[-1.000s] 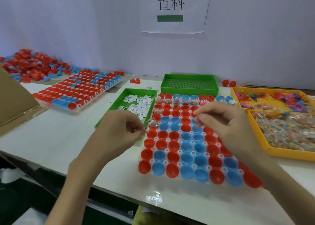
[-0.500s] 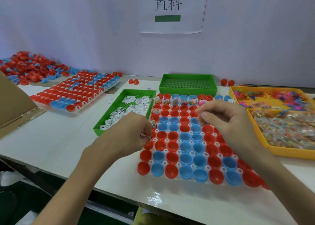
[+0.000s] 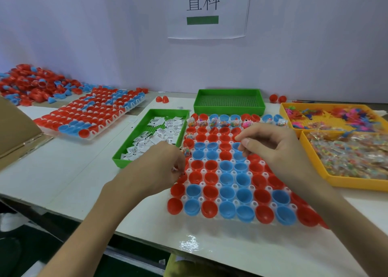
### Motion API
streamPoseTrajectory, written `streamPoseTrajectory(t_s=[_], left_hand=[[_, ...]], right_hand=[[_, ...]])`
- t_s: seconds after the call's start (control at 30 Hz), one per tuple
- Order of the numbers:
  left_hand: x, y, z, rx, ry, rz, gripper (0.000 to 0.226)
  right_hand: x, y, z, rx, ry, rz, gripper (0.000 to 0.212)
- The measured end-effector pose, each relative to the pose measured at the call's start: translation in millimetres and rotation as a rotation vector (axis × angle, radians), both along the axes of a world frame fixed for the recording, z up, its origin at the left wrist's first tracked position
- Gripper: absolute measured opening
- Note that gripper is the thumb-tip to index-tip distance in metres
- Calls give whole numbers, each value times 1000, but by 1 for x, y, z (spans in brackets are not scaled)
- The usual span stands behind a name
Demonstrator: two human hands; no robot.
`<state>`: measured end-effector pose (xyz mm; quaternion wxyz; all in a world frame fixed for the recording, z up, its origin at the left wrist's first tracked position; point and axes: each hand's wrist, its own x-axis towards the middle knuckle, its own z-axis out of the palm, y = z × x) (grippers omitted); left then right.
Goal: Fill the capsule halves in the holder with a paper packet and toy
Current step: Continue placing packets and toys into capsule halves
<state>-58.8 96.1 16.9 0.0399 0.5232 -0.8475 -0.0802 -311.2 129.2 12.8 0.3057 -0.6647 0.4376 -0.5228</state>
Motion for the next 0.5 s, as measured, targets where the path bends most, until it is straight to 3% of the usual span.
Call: streamPoseTrajectory(t_s=[0.5], left_hand=[[1,-8,-4,43,-9,-50,12]], right_hand=[[0,-2,-4,10,41,-18,21]])
